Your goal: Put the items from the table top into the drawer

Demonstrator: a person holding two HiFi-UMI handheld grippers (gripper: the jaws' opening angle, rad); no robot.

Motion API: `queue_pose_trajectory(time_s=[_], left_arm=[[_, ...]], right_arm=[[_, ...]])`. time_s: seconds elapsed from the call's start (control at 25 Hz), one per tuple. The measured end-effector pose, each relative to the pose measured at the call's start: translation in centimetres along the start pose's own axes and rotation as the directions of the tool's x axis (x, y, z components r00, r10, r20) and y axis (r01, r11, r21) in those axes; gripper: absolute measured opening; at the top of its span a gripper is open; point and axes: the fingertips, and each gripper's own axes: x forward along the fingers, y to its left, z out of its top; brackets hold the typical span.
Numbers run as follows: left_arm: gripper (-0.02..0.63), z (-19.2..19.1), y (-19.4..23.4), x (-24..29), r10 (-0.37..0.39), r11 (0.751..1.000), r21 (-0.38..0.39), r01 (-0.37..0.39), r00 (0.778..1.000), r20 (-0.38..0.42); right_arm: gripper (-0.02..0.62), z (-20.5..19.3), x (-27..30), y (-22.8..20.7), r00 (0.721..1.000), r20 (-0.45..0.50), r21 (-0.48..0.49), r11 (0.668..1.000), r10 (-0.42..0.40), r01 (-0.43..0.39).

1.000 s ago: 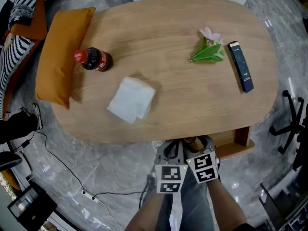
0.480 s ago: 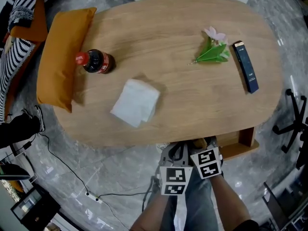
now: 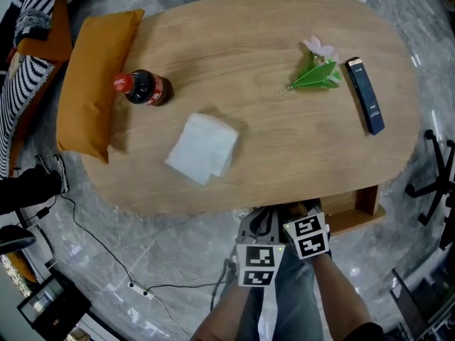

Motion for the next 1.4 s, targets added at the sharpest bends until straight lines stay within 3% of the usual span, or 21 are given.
queue_pose_trajectory(time_s=[0.28, 0.84, 1.16, 1.4], left_arm=[[0.012, 0.5, 0.0, -0.6, 0.001, 1.000, 0.006, -0.001, 1.000, 0.007], [0.012, 4.8, -2.7, -6.2, -0.017, 0.999, 0.042, 0.014, 0.998, 0.061], [0.012, 10.1, -4.9, -12.3, -0.034, 0.999, 0.037, 0.028, 0.985, 0.168], [0.012, 15.9, -7.2, -17.1, -0.067, 0.992, 0.119, 0.031, 0.948, 0.311]], right_arm=[[0.296, -0.2, -0.7, -0.4, 1.000, 0.000, 0.071, 0.997, 0.024, -0.023], [0.325, 2.9, -9.0, 2.0, 0.995, 0.090, 0.138, 0.989, 0.035, -0.047], [0.325, 8.2, -18.2, 3.2, 0.968, 0.250, 0.149, 0.989, -0.014, -0.024], [0.324, 13.2, -24.7, 3.3, 0.922, 0.382, 0.124, 0.992, -0.062, 0.015]])
